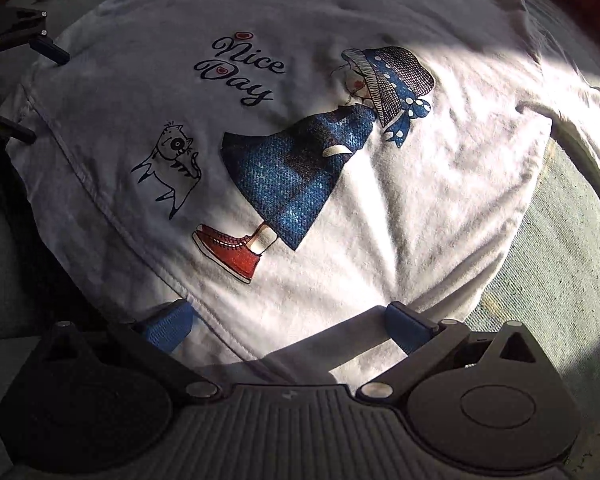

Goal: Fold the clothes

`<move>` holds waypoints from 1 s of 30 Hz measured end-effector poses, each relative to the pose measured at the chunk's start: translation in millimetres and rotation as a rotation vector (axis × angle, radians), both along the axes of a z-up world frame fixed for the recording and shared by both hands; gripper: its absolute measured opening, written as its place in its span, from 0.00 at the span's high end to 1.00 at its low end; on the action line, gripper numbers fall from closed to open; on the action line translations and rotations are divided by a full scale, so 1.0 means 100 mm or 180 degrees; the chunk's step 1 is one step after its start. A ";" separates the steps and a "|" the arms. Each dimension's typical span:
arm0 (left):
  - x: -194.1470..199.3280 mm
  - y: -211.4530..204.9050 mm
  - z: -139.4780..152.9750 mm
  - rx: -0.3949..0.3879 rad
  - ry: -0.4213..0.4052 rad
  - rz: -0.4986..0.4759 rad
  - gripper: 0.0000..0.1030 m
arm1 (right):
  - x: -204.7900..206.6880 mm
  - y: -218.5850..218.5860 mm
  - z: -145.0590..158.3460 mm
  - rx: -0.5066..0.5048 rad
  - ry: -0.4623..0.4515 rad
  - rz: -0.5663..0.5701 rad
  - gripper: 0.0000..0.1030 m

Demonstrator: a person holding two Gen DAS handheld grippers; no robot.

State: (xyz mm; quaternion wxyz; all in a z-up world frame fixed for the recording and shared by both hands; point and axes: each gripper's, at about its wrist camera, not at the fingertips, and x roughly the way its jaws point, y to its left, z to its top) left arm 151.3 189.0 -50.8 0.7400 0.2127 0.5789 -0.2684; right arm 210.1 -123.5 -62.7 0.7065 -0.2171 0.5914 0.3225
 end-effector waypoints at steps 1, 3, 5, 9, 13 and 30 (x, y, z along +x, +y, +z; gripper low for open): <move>-0.02 0.01 0.02 0.0050 0.0046 0.0004 0.09 | 0.00 -0.02 0.00 0.0000 0.0013 -0.0003 0.00; 0.01 -0.01 0.12 -0.0010 0.0017 0.0035 0.11 | 0.00 -0.03 -0.01 -0.0010 0.0021 0.0010 0.00; 0.08 -0.05 0.20 -0.0107 -0.0076 0.0054 0.11 | 0.00 -0.03 -0.03 -0.0025 0.0015 0.0028 0.00; 0.20 -0.09 0.10 -0.0130 -0.0108 0.0143 0.11 | -0.02 -0.03 -0.03 -0.0062 -0.0024 0.0025 0.00; 0.10 0.05 -0.01 -0.0107 -0.0053 0.0363 0.10 | 0.02 0.01 -0.04 -0.0070 0.0012 0.0032 0.00; 1.82 0.27 0.09 -0.0538 -0.0484 0.1540 0.11 | 0.09 0.09 -0.01 -0.0102 0.0023 0.0033 0.00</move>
